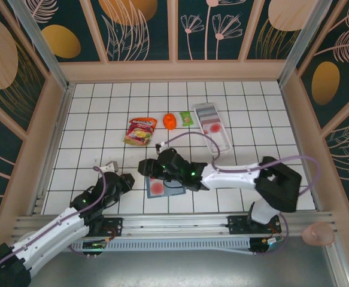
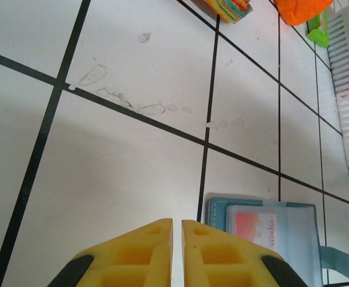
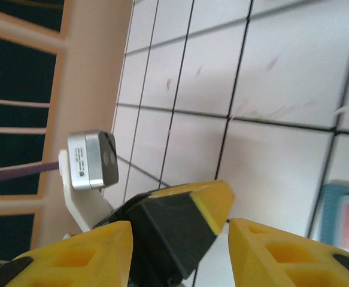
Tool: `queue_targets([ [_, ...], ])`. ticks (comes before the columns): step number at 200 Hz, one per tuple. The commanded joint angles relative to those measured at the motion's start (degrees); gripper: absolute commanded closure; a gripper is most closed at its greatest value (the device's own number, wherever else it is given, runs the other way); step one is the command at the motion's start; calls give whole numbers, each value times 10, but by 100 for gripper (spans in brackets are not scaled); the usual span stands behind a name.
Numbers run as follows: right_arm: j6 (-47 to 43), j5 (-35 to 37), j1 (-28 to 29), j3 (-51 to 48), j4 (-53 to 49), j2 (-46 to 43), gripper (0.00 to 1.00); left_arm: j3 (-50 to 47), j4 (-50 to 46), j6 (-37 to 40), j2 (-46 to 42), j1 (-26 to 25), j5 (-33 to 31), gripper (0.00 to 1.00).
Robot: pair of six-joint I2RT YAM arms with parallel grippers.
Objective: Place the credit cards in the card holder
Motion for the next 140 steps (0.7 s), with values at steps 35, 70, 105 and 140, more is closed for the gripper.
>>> queue_targets([
  [35,27,143,45,-14,-288,-56,55,49,89,43,117,-3,111,87],
  [70,82,141,78,-22,-346,-37,55,58,124,48,166,-3,124,87],
  [105,131,130,90,-61,-293,-50,41,54,141,51,187,-3,132,87],
  [140,109,138,67,-41,-324,-21,41,46,153,49,191,-3,140,86],
])
